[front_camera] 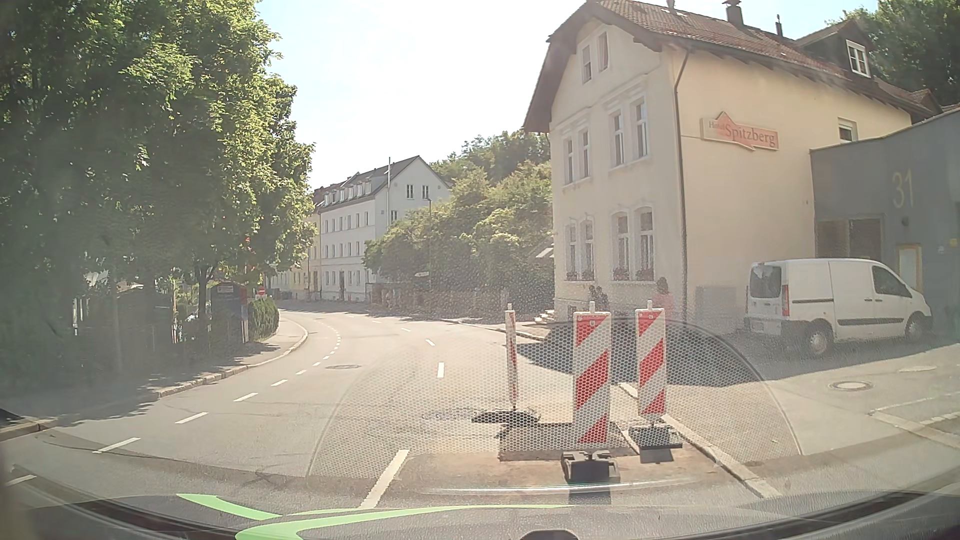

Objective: Follow the waypoints while adhering to traffic rules and regulations

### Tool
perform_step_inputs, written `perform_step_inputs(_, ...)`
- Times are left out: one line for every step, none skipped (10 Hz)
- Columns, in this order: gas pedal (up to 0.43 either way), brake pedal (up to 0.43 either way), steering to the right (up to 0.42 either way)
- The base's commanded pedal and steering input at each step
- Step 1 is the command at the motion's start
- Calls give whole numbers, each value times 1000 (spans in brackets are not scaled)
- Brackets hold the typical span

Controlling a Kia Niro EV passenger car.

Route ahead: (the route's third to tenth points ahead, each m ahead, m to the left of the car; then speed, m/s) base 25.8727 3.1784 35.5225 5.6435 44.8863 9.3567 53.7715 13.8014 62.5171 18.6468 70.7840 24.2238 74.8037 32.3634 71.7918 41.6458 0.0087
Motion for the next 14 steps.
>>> perform_step_inputs(0,85,-232)
perform_step_inputs(0,0,-275)
perform_step_inputs(0,0,-318)
perform_step_inputs(228,0,-379)
perform_step_inputs(228,0,-443)
perform_step_inputs(240,0,-518)
perform_step_inputs(240,0,-592)
perform_step_inputs(280,0,-664)
perform_step_inputs(287,0,-710)
perform_step_inputs(287,0,-733)
perform_step_inputs(299,0,-737)
perform_step_inputs(311,0,-717)
perform_step_inputs(311,0,-683)
perform_step_inputs(311,0,-636)
